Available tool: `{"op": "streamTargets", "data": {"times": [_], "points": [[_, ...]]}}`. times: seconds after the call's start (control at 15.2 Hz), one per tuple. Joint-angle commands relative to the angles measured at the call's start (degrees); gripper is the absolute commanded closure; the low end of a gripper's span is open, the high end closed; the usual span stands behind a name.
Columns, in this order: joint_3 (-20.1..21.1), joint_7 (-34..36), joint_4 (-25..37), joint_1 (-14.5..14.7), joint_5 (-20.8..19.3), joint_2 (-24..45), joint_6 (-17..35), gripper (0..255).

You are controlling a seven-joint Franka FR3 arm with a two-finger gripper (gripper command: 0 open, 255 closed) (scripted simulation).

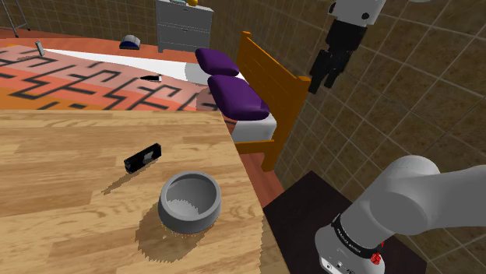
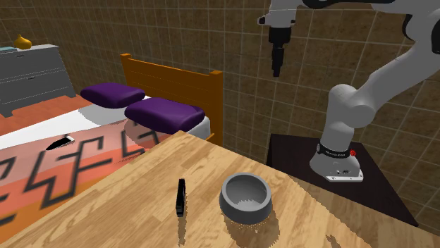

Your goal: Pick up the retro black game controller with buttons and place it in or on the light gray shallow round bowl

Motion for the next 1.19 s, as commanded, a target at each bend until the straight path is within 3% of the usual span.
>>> {"op": "streamTargets", "data": {"times": [0.0,0.66,1.12], "points": [[0.0,0.0,0.0,0.0,0.0,0.0,0.0,0],[13.23,20.94,-3.71,0.05,7.81,7.91,12.94,0],[22.37,35.8,-0.67,-1.33,9.27,19.4,22.49,0]]}}
